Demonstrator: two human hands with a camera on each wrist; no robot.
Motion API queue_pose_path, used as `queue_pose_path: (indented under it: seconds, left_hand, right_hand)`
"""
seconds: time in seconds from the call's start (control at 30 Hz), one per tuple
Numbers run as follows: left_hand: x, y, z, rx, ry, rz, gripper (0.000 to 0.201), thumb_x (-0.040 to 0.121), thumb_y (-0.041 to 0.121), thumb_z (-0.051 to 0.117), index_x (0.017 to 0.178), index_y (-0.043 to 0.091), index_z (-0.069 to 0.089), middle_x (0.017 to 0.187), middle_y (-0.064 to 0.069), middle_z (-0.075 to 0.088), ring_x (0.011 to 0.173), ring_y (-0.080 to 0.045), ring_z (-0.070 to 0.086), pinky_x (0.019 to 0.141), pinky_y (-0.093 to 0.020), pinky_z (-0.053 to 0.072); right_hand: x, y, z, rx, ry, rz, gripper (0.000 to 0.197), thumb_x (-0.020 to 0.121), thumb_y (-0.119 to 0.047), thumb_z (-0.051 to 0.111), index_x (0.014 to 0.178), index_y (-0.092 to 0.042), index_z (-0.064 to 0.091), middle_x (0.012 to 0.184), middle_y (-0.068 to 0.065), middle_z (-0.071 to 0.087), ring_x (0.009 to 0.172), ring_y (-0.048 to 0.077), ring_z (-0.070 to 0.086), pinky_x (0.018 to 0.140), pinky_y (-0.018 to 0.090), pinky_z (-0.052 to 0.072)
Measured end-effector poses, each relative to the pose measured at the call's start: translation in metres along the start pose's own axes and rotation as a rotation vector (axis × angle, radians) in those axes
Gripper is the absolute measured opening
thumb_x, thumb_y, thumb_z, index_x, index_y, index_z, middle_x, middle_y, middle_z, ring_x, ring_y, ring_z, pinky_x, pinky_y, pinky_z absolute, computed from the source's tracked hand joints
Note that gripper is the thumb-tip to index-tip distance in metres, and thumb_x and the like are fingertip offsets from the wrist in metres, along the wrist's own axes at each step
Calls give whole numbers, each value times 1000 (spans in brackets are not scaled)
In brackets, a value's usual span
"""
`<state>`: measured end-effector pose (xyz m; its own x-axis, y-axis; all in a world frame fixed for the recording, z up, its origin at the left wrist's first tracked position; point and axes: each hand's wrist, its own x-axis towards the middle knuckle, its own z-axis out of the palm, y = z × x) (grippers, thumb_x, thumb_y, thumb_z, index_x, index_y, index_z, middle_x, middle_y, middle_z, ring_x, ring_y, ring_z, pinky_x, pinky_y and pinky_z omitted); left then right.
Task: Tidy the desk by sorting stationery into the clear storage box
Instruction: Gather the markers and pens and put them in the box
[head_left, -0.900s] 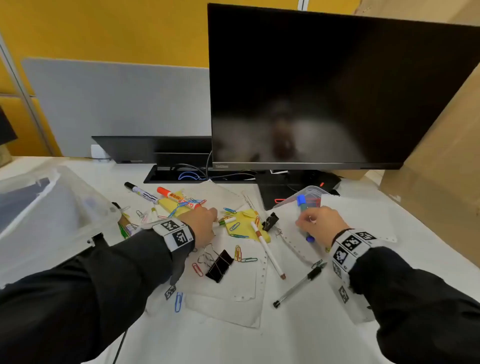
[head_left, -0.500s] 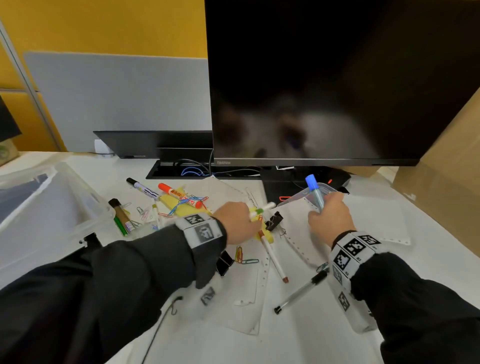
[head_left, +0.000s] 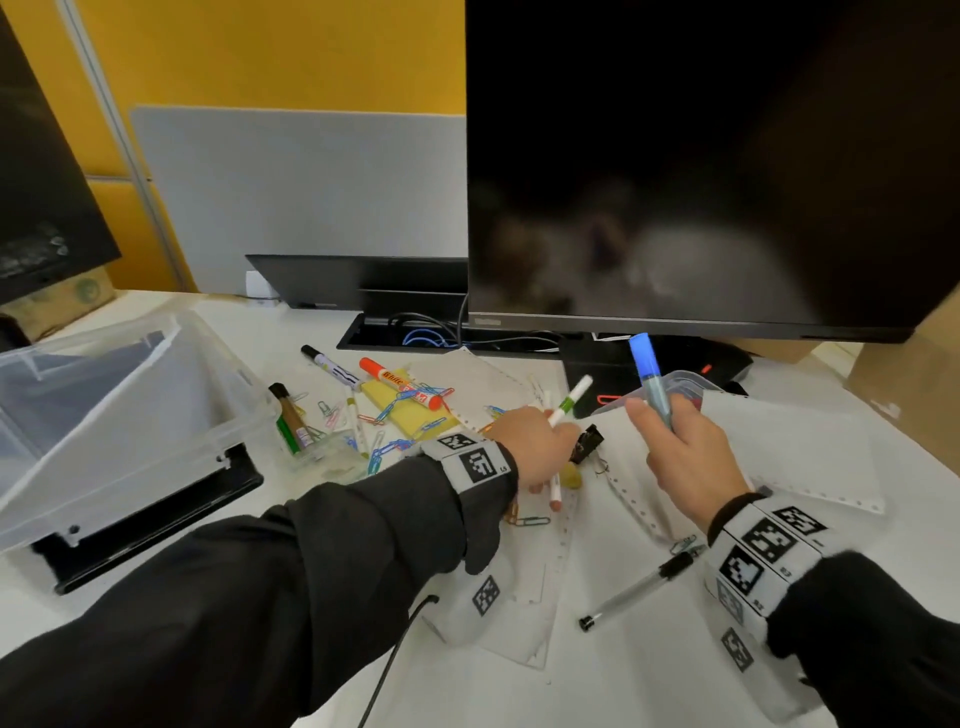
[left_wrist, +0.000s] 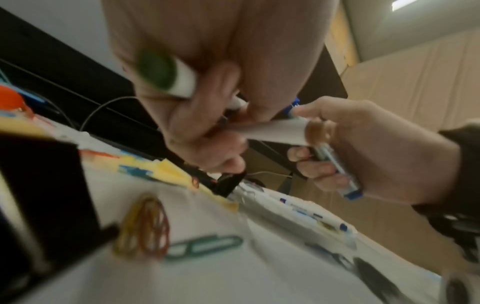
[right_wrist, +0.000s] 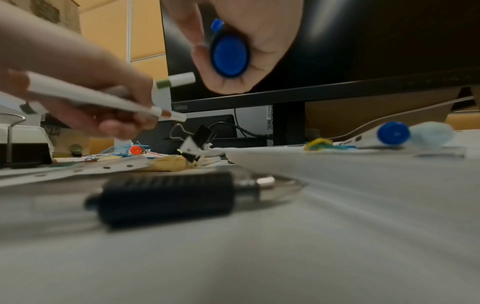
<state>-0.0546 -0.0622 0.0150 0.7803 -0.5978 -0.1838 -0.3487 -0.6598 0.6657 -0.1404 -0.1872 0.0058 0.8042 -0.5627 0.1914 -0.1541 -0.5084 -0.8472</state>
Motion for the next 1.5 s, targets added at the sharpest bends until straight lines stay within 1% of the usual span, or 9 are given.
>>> queue_pose_path:
  seconds: [0.2,0.37,0.6,0.73,0.93,1.13,1.33,1.4,1.5]
  left_hand:
    - [-21,31,-5,3,-10,249,20,92,17,41,81,11,56,74,-5,59,72,-24,62,61,-27,45]
    - [-22,34,2,3,-2,353,33,85,16,58,117,7,55,103,-12,62,94,-23,57,72,-27,45]
    - [-15,18,-21,-77,-75,342,22,92,18,50,101,8,68,90,-6,66,90,-24,64,85,-32,53]
    - [22,-22,-63,160,329,150,28,92,16,45,109,8,66,111,-13,67,105,-28,61,92,-35,50]
    - [55,-88,-81,591,108,-201,51,93,39,45,140,23,36,146,-12,35,132,-31,38,110,-45,32]
    - [49,-93,-81,653,137,-226,44,96,34,43,127,4,51,124,-17,57,114,-30,54,93,-34,44]
    - [40,-97,-86,514,258,-413,19,88,18,53,73,7,50,81,-8,58,96,-25,60,84,-30,45]
    - [33,-92,-87,392,325,-449,17,87,19,55,94,4,53,92,-11,59,89,-22,55,78,-28,45]
    - [19,-79,-87,117,523,-420,39,90,10,52,127,3,40,128,-18,51,112,-28,54,90,-32,45]
  right_hand:
    - [-4,-8,9,201,-162,-79,62,68,-61,56,89,-3,49,62,0,40,48,7,38,47,19,32]
    - [2,-4,11,187,-69,26,30,89,-41,49,82,-12,49,59,1,39,43,7,35,38,17,31]
    - [16,0,14,84,24,21,30,87,-24,48,70,-1,53,59,9,45,55,22,40,57,32,36]
    - [17,-6,19,60,16,43,33,93,-30,42,68,-9,47,58,4,51,52,17,43,54,25,36]
    - [13,-17,38,252,-103,34,18,93,-26,49,78,-16,49,61,5,57,44,14,56,54,32,51]
    - [18,-21,51,148,-128,-48,27,91,-29,53,72,-11,45,54,4,45,38,10,40,41,19,39]
    - [20,-27,56,170,-165,-62,32,88,-30,58,68,-12,40,53,5,40,37,13,35,36,18,34]
    - [20,-28,54,151,-162,-68,34,87,-33,58,67,-12,40,54,6,41,39,14,35,38,20,35]
    - [18,-30,51,131,-146,-86,36,86,-38,58,67,-11,42,57,8,43,41,16,38,43,26,38]
